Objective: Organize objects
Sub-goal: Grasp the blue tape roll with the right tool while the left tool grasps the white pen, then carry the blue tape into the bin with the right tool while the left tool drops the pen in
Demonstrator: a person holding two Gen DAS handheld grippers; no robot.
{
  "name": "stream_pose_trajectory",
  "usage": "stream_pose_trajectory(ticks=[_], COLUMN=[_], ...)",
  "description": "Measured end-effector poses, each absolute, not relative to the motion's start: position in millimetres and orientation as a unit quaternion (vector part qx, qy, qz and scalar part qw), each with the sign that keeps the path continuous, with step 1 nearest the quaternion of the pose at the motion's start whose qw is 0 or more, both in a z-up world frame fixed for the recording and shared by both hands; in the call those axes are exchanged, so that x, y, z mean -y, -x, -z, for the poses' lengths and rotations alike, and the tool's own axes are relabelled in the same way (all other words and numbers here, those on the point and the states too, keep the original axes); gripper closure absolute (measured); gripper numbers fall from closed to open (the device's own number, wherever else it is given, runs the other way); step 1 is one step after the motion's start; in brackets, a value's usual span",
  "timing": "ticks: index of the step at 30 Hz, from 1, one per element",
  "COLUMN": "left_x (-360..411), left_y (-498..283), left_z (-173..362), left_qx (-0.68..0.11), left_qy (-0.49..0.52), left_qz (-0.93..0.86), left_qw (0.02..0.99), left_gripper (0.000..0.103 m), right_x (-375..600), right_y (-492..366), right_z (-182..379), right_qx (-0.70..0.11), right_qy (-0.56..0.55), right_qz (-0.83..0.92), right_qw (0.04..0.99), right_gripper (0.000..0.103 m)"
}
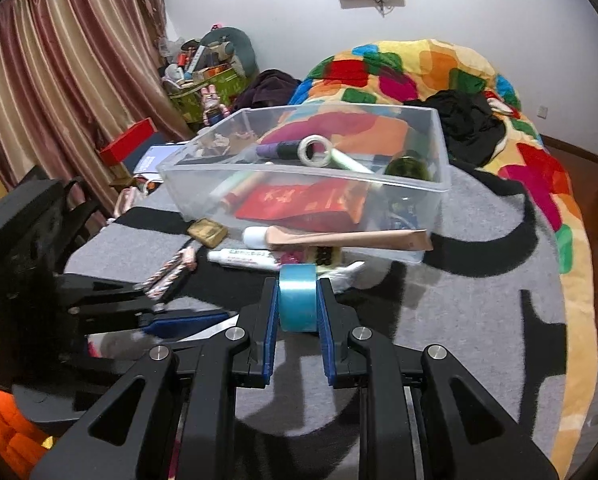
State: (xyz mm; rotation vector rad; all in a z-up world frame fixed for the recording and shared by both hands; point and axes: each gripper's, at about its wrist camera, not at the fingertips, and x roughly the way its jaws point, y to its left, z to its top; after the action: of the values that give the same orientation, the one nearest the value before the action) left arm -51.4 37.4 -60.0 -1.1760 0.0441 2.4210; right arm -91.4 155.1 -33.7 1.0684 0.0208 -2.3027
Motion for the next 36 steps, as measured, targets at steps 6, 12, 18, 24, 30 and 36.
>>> stream_pose_trajectory(ticks=[6, 12, 18, 24, 30, 36], left_x=[-34.9, -28.4, -12.9, 1.3, 7.2, 17.7], left_y=[44.2, 39.2, 39.0, 36.9, 35.1, 47.8], left_z=[54.3, 41.3, 23.0, 8.4, -13.3, -29.4], left_qx=[-0.016, -0.006, 0.007, 0.025, 0.023, 0.034], left_qy=[0.425, 0.414, 0.392, 0.371, 0.346, 0.323], left_qz=[-0.877, -0.883, -0.899, -0.909, -0.921, -0.932], left_qw=[0.225, 0.222, 0.197, 0.19, 0.18, 0.162], left_gripper=[0.089, 0.089, 0.093, 0.093, 0.093, 0.093], right_x=[-161.5, -168.0, -172.2, -173.1, -169.8, -162.8], right_y=[95.9, 99.0, 95.1, 87.9, 84.6, 87.6], right_z=[35.5, 35.5, 24.8, 5.7, -12.1, -33.2], right_qx=[0.001, 0.007, 0.012, 0.011, 0.01, 0.006], right_qy=[-0.405, -0.406, -0.393, -0.368, -0.345, -0.314], right_qz=[0.869, 0.874, 0.879, 0.886, 0.891, 0.902], right_qw=[0.284, 0.267, 0.271, 0.283, 0.294, 0.295], right_gripper=[0.087, 0.087, 0.087, 0.087, 0.087, 0.087])
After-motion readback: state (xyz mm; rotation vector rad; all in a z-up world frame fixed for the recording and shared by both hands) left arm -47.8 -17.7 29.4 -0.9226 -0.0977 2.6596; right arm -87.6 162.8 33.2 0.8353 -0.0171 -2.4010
